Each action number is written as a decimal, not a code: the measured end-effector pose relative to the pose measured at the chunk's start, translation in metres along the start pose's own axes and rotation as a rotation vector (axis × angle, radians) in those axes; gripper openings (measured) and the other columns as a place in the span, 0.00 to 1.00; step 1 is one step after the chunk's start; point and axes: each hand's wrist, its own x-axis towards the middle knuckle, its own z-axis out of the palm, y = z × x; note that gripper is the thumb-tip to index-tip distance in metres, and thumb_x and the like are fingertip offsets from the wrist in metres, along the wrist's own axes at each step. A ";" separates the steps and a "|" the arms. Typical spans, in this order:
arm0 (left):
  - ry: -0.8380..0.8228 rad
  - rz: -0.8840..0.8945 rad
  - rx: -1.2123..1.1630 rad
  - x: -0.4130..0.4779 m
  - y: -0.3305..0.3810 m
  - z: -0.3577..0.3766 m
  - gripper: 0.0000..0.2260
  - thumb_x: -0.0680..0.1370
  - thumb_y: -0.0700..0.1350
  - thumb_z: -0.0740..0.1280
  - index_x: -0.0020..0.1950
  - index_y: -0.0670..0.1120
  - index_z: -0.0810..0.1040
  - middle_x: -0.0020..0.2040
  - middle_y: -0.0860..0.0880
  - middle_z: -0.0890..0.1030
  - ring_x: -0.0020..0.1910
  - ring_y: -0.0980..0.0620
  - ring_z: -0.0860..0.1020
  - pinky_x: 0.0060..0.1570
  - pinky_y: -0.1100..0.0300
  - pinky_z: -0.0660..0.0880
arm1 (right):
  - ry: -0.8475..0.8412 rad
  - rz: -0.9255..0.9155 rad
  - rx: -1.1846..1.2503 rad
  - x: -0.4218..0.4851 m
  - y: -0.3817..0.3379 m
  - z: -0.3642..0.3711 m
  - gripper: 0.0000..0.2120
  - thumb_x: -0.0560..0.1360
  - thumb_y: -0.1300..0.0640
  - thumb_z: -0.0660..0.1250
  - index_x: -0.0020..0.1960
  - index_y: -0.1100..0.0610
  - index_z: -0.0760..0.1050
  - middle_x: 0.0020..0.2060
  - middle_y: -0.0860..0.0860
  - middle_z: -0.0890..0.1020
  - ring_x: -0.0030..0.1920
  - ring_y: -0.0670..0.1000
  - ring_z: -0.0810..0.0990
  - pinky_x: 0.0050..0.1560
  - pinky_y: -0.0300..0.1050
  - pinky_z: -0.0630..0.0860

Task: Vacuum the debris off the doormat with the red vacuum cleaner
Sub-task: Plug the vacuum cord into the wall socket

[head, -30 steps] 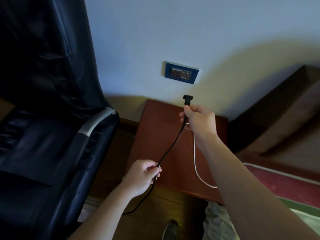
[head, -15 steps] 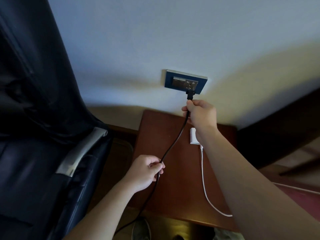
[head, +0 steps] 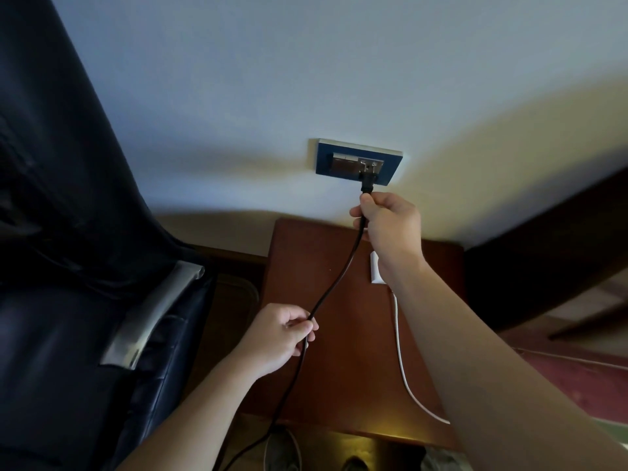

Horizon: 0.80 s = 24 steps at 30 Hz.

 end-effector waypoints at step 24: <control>-0.023 0.058 0.010 0.008 0.006 -0.010 0.08 0.81 0.41 0.67 0.45 0.47 0.85 0.40 0.49 0.85 0.42 0.53 0.84 0.40 0.60 0.82 | 0.096 0.153 0.328 0.011 -0.009 0.019 0.08 0.80 0.61 0.67 0.43 0.62 0.79 0.30 0.53 0.80 0.28 0.47 0.77 0.31 0.39 0.75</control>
